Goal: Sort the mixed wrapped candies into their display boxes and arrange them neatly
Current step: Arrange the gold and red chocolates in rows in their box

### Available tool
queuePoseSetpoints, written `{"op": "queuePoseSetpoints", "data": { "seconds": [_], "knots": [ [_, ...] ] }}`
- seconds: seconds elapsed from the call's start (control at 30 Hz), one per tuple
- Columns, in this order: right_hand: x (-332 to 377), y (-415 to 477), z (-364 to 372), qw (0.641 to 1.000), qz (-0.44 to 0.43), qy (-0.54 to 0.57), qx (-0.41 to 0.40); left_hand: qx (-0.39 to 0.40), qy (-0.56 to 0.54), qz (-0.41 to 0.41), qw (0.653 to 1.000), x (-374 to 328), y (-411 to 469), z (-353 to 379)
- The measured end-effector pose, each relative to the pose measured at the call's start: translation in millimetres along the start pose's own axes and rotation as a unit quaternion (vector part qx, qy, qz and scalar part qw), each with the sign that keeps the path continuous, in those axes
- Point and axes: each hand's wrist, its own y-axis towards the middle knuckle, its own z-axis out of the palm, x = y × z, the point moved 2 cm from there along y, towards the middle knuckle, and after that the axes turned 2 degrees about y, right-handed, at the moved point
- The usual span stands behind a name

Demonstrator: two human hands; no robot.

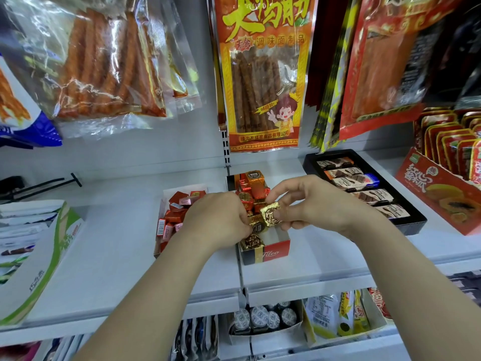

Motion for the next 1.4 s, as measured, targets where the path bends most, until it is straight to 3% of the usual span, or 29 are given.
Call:
{"op": "queuePoseSetpoints", "data": {
  "seconds": [0.27,0.4,0.6,0.73,0.97,1.23,1.4],
  "knots": [
    [-4,-1,-4,0.991,0.018,0.129,0.028,0.043,0.021,0.002,0.999,-4,0,8],
    [-1,-2,-4,0.999,-0.011,0.041,0.031,0.063,-0.001,-0.003,0.998,-1,-1,7],
    [1,-1,0,1.000,-0.013,0.018,0.003,-0.078,-0.147,0.029,0.986,2,-6,-10],
    [-1,2,3,1.000,-0.007,0.013,0.002,-0.038,-0.225,0.087,0.970,-3,-8,-4],
    [-5,1,0,0.995,0.019,0.087,0.038,-0.035,-0.254,0.096,0.962,-3,-10,-7],
    [-4,2,1,0.989,-0.033,-0.142,0.006,-0.019,-0.252,0.100,0.962,-1,-10,-4],
    [-4,5,3,0.964,-0.041,-0.264,-0.004,-0.014,-0.180,0.097,0.979,4,-11,-7]
  ]
}}
